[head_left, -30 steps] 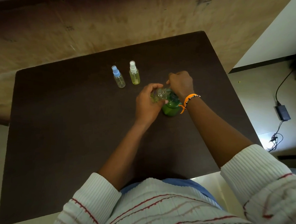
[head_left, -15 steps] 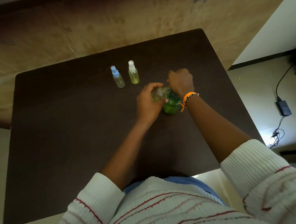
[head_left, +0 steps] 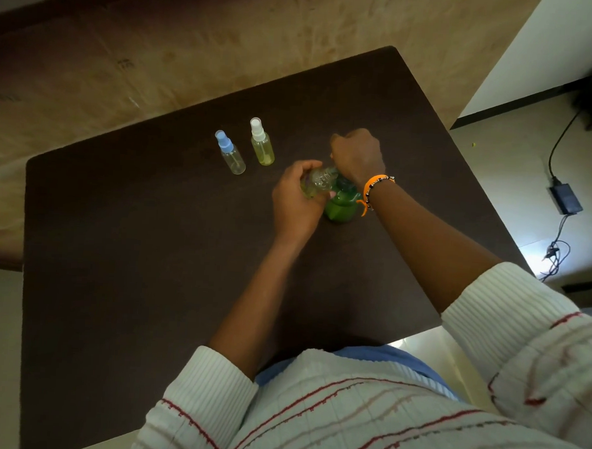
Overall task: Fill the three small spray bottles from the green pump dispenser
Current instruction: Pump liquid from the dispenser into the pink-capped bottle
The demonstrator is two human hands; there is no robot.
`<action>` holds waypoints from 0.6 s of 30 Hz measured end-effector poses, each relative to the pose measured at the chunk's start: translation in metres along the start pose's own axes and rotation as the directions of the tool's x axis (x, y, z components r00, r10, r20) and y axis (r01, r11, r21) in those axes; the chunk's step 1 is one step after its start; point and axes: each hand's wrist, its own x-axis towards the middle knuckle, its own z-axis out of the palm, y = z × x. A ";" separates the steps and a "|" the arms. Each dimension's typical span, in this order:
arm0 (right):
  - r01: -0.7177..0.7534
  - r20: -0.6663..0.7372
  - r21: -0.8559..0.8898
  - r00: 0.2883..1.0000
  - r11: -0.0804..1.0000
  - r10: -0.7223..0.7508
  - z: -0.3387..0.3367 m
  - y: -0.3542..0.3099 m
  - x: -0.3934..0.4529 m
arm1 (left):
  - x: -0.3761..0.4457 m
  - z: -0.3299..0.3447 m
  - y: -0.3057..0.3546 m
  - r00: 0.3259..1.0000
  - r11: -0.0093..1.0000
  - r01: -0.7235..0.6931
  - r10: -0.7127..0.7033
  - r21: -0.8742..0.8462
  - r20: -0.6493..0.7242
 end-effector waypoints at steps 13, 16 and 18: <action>0.025 0.029 -0.059 0.999 0.998 -0.024 -0.002 -0.002 0.000 | 0.001 0.001 0.003 1.000 1.000 -0.006 0.006 0.002 0.015; 0.037 -0.025 -0.114 0.999 0.993 -0.040 0.000 0.003 0.004 | 0.001 0.001 0.001 1.000 1.000 0.000 0.000 -0.002 0.013; 0.039 -0.015 -0.111 0.999 0.993 -0.041 0.000 0.003 0.006 | 0.001 0.001 0.001 1.000 1.000 -0.005 0.005 0.004 0.013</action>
